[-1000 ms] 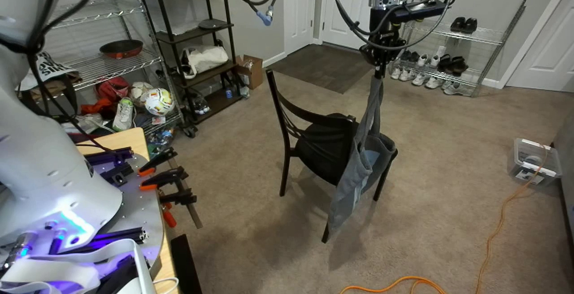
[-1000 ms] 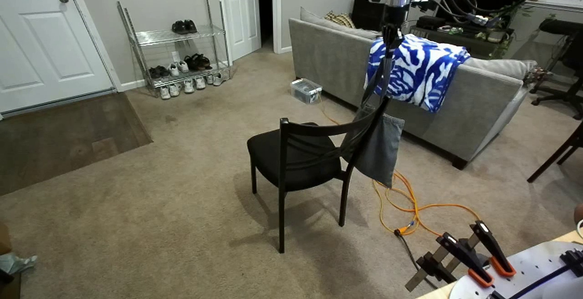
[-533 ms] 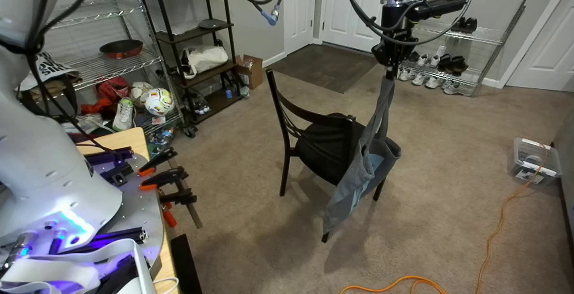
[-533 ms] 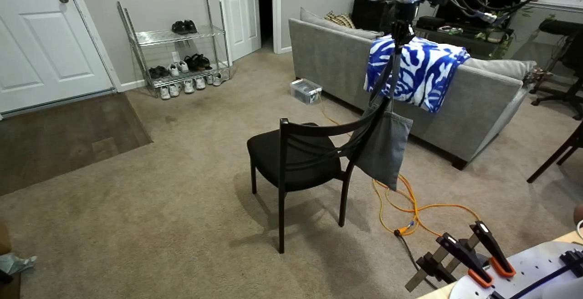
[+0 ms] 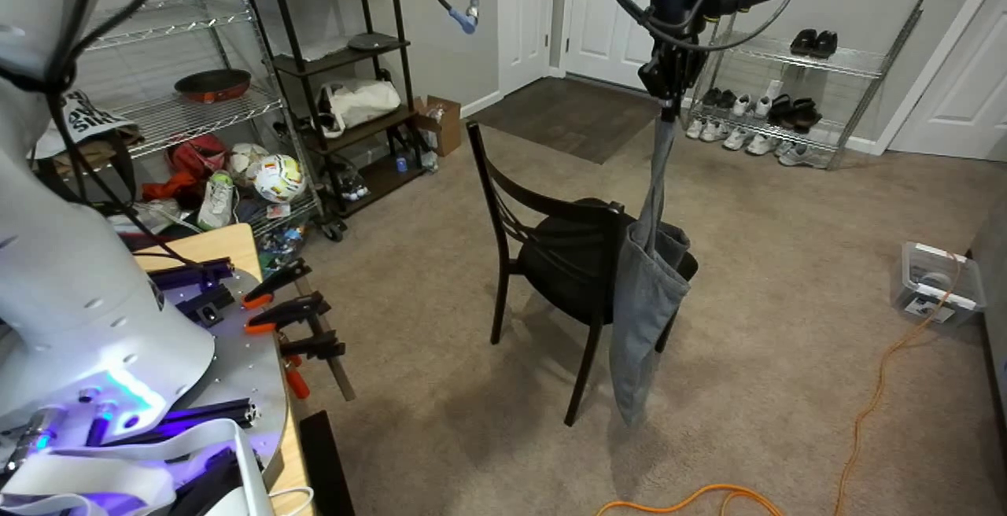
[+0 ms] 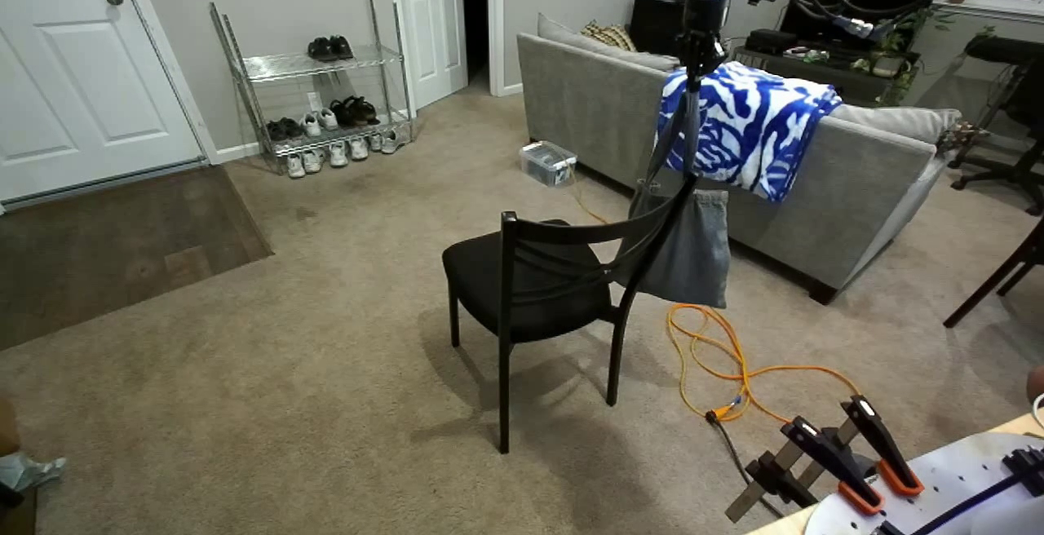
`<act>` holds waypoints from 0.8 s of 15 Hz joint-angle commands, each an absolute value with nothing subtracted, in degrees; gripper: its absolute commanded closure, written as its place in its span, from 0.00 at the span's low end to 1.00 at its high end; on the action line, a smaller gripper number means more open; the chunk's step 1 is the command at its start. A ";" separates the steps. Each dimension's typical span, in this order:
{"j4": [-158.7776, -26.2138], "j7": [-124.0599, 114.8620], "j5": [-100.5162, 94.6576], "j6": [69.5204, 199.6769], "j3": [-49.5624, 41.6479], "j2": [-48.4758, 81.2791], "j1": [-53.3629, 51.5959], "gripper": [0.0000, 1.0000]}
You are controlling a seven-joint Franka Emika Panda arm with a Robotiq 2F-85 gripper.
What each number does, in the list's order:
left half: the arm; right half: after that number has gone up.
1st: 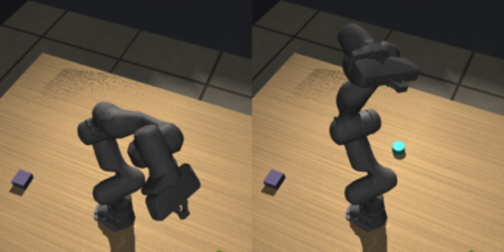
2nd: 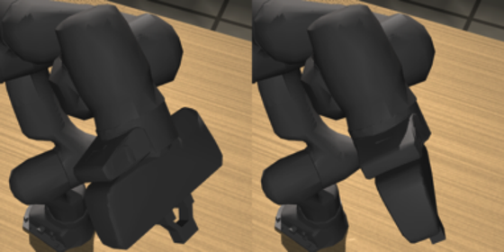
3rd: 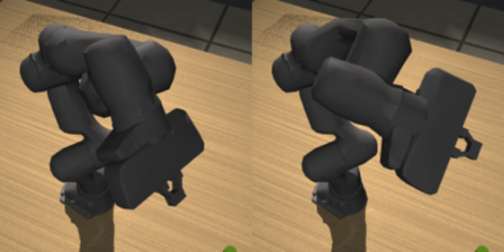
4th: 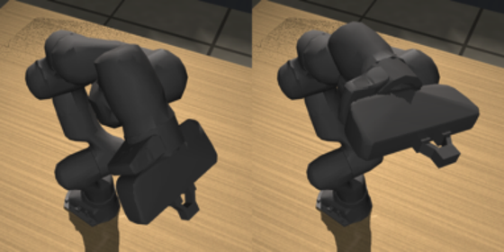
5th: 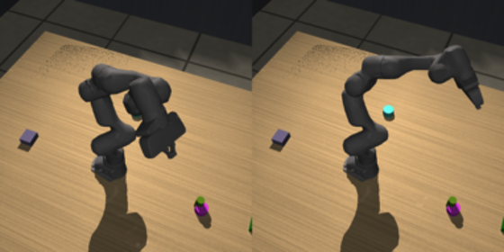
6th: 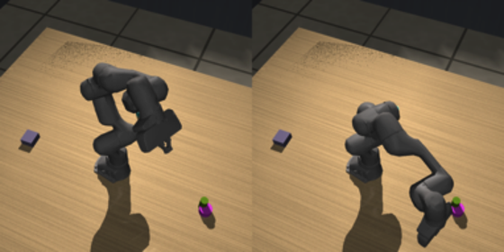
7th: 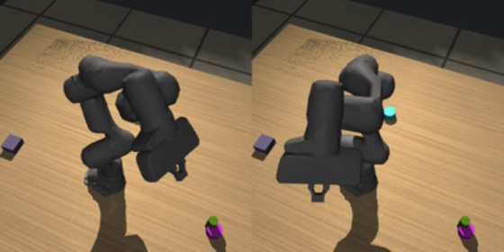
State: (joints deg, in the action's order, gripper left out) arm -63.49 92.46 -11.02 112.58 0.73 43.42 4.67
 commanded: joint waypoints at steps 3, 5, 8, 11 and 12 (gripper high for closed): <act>-66.98 102.75 -11.09 112.16 2.42 39.17 5.53 0.98; -67.27 105.09 -11.02 112.04 2.10 38.91 5.93 0.98; -67.45 106.39 -11.44 111.69 1.23 38.95 6.32 0.98; -67.26 106.39 -12.03 111.13 0.43 39.16 6.19 0.98; -67.20 106.09 -12.25 111.01 0.17 39.23 5.95 0.98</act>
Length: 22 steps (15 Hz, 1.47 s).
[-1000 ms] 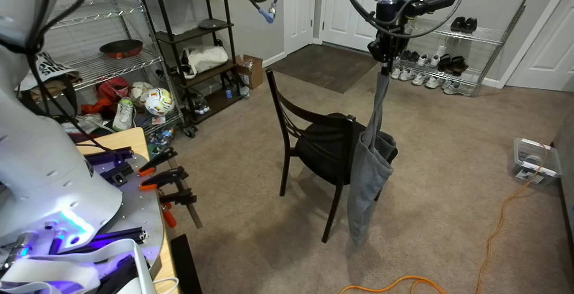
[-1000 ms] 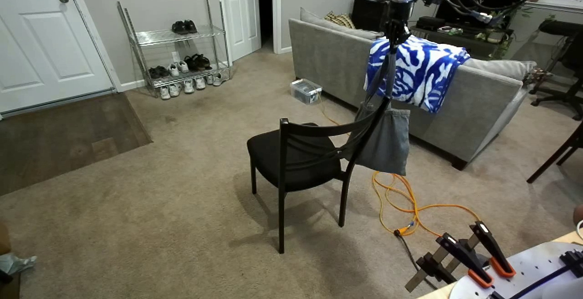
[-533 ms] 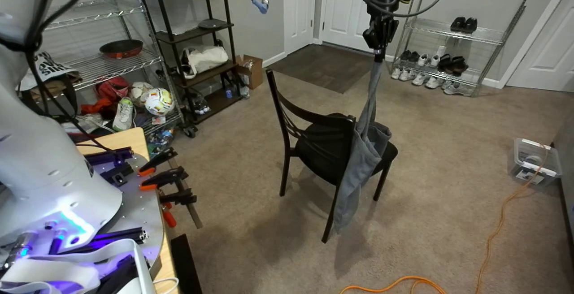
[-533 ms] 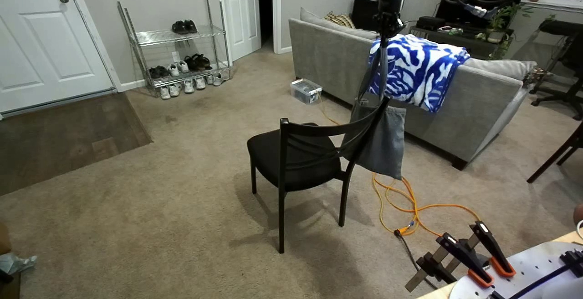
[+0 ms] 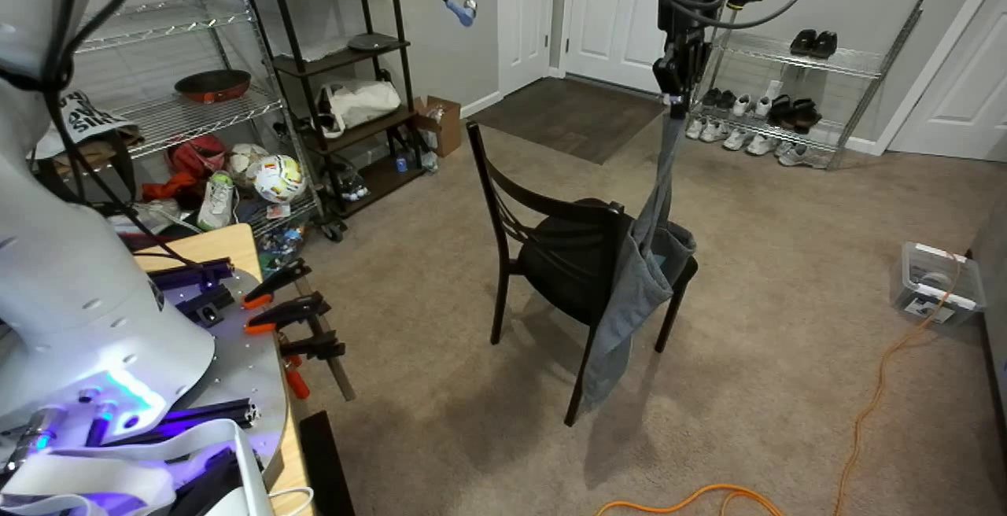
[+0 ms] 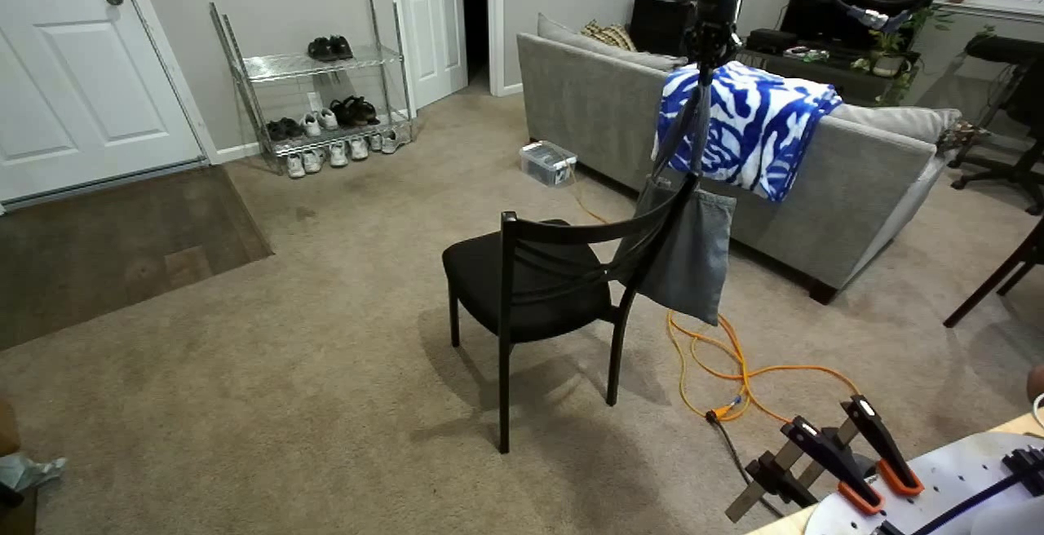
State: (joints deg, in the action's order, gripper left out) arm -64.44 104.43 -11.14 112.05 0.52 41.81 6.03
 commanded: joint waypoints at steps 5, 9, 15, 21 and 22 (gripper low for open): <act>-71.55 107.29 -13.65 112.09 0.35 36.21 5.07 0.98; -78.52 111.09 -14.48 111.23 1.30 32.16 3.79 0.98; -81.90 112.26 -15.56 105.64 2.19 31.20 0.97 0.98; -83.15 113.04 -17.47 104.69 1.82 30.55 0.32 0.98; -83.94 114.42 -18.97 105.37 1.50 29.99 0.66 0.98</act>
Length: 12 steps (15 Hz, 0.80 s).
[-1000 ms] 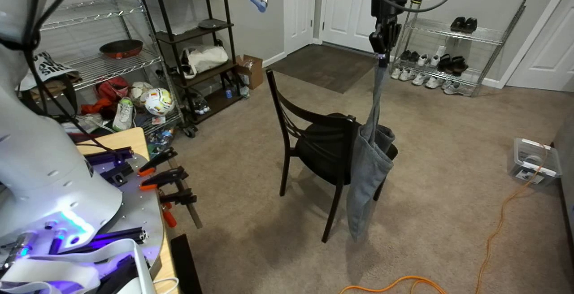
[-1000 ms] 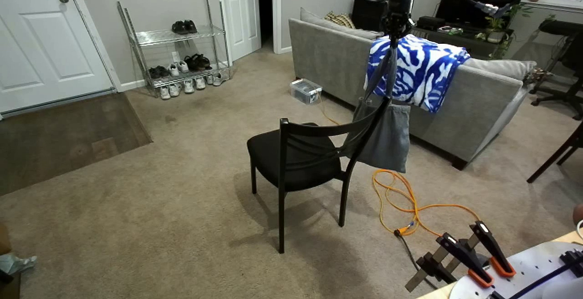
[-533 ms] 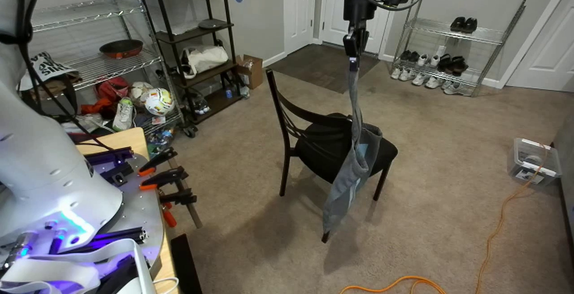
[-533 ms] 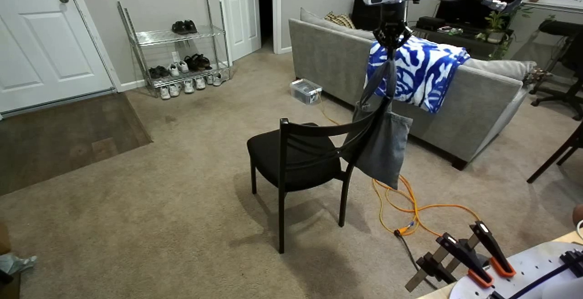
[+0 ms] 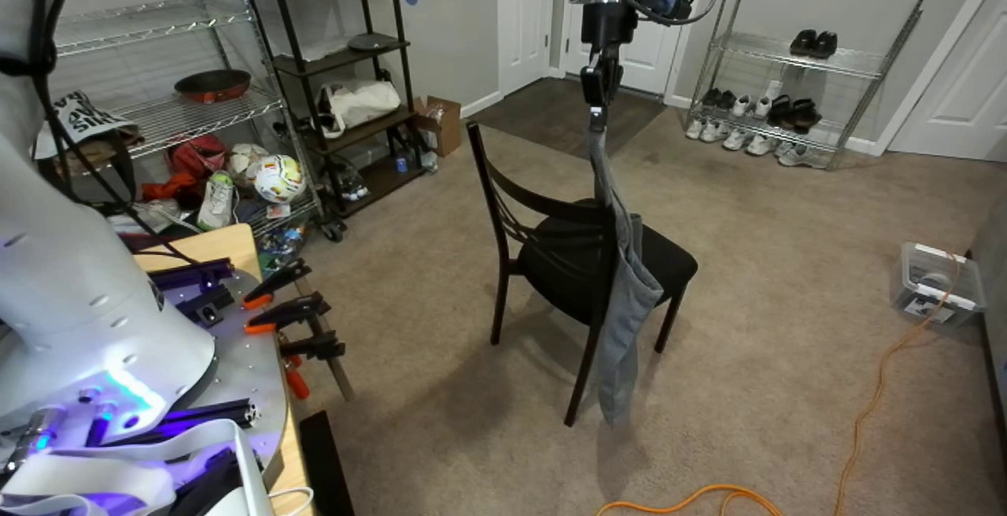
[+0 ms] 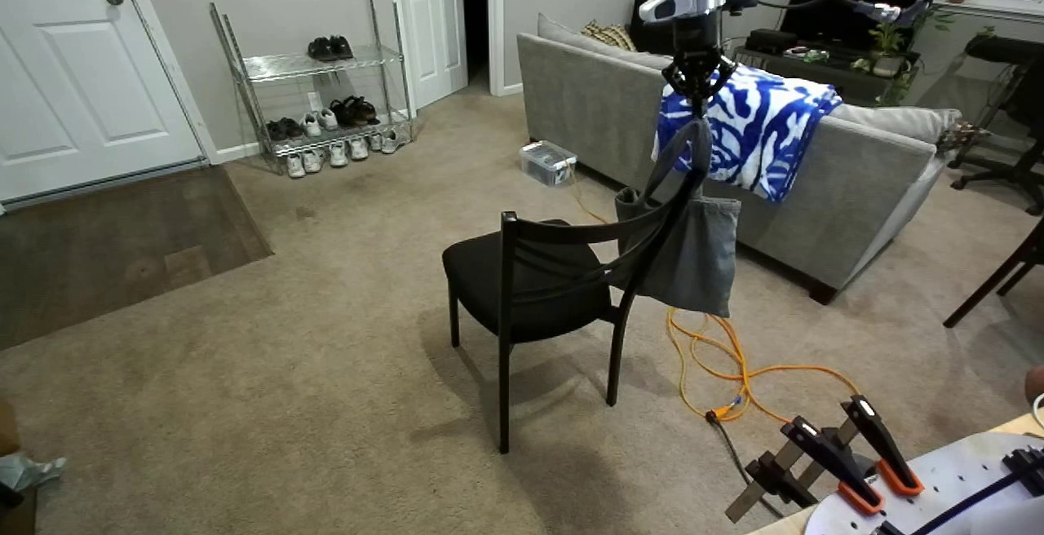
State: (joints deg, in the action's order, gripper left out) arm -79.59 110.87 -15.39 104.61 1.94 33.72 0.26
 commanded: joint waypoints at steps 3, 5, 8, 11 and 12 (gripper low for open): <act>-88.08 118.49 -24.55 108.24 0.13 27.12 1.76 0.98; -89.97 118.13 -25.78 109.22 -0.75 25.84 2.32 0.98; -89.96 115.95 -25.21 108.03 -1.49 25.83 2.65 0.98; -88.09 112.88 -24.26 106.75 -1.83 27.18 2.27 0.98; -87.27 112.19 -23.67 106.20 -1.76 27.65 2.37 0.98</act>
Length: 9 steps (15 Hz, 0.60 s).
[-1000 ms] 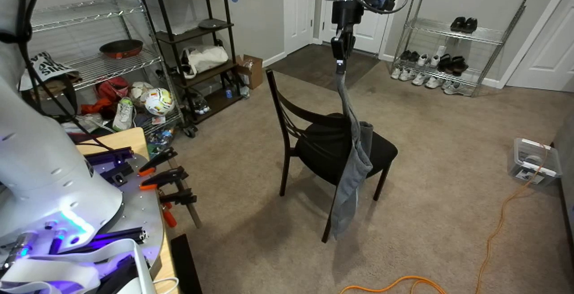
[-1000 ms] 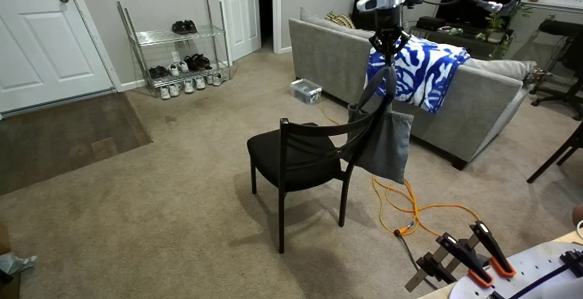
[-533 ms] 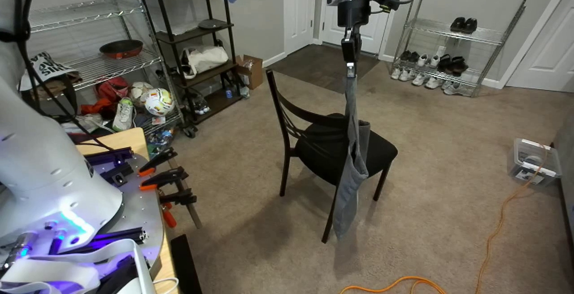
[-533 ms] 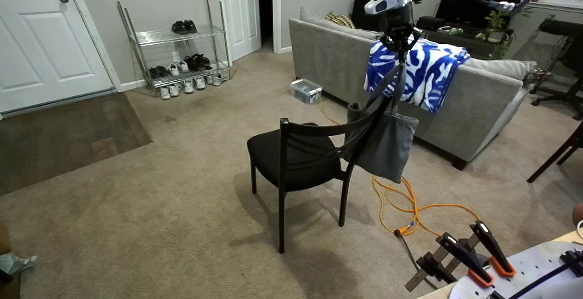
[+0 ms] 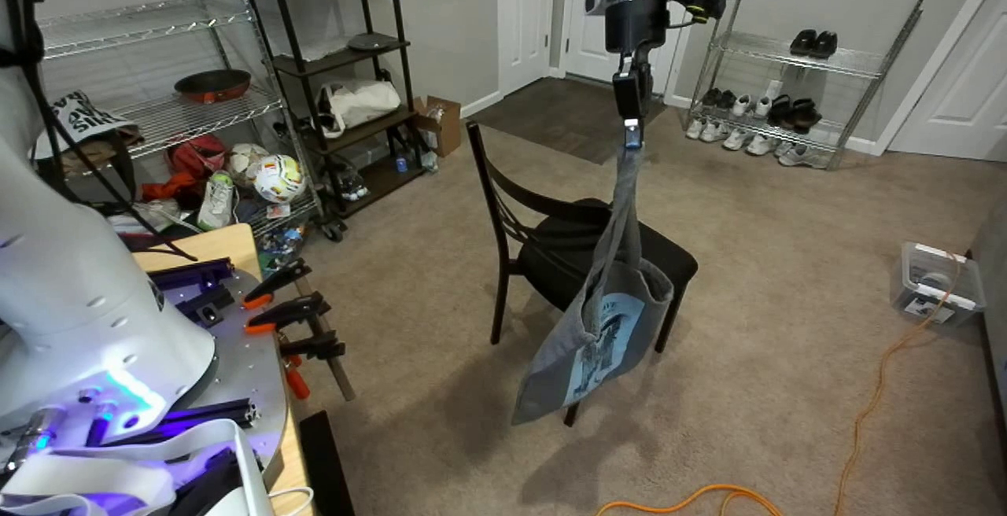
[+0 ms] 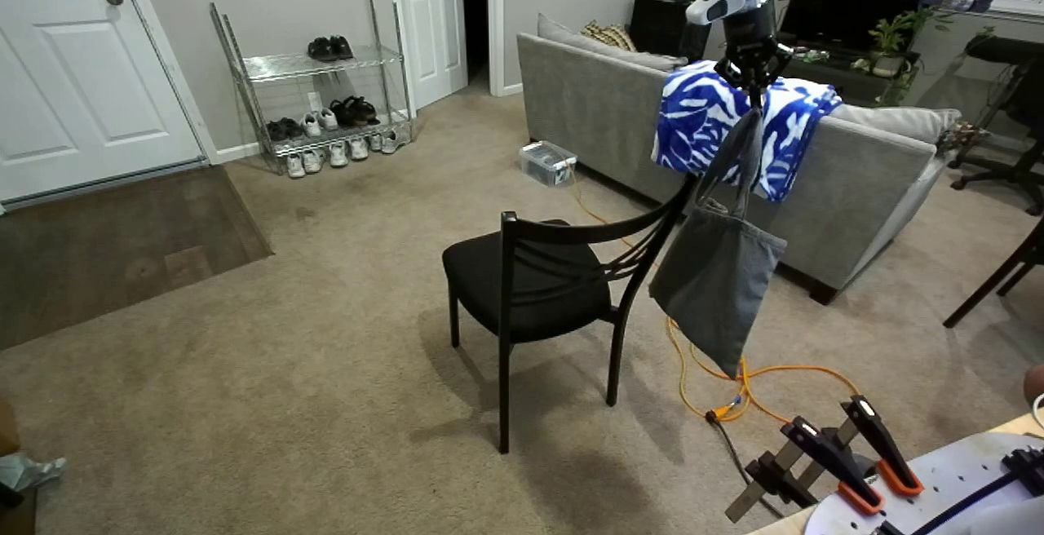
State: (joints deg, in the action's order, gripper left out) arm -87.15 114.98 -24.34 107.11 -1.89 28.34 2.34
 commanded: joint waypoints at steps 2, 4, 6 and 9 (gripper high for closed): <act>-86.07 110.13 -22.54 105.11 -1.88 28.22 2.85 0.98; -85.30 108.64 -21.10 104.18 -1.93 28.47 3.61 0.98; -85.13 107.44 -20.80 104.38 -2.04 28.44 3.88 0.98; -84.45 106.41 -19.87 104.45 -2.14 28.25 4.55 0.98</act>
